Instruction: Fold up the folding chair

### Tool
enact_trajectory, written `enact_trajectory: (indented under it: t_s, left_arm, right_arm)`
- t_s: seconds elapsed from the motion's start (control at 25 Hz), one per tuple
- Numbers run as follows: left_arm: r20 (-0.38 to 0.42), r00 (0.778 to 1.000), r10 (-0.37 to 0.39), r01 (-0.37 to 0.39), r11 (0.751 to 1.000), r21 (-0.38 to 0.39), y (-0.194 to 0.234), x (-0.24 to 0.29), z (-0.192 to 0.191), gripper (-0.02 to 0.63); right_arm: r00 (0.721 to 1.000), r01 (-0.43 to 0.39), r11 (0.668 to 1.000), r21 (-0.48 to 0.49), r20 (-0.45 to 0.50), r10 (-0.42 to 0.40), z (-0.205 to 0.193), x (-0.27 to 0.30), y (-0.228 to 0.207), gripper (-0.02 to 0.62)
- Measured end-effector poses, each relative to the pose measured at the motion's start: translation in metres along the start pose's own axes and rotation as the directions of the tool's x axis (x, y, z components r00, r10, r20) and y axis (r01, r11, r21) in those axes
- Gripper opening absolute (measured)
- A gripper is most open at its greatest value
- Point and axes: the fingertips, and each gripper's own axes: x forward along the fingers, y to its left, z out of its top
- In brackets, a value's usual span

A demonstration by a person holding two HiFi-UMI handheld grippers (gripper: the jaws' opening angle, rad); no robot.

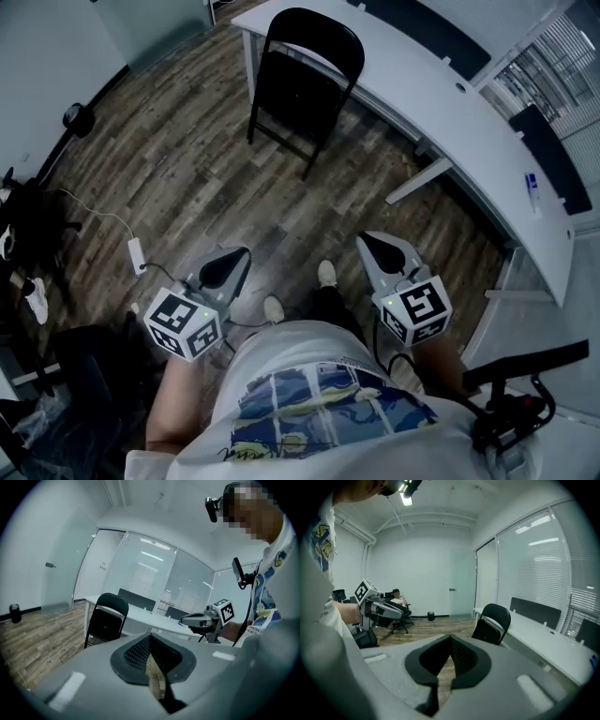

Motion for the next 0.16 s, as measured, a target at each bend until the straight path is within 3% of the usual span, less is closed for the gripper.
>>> enact_trajectory:
  t_s: [0.16]
  left_arm:
    - [0.0, 1.0, -0.006, 0.006, 1.0, 0.006, 0.005, -0.019, -0.002, 0.005]
  right_arm:
    - [1.0, 0.006, 1.0, 0.002, 0.011, -0.006, 0.001, 0.001, 0.02, 0.003]
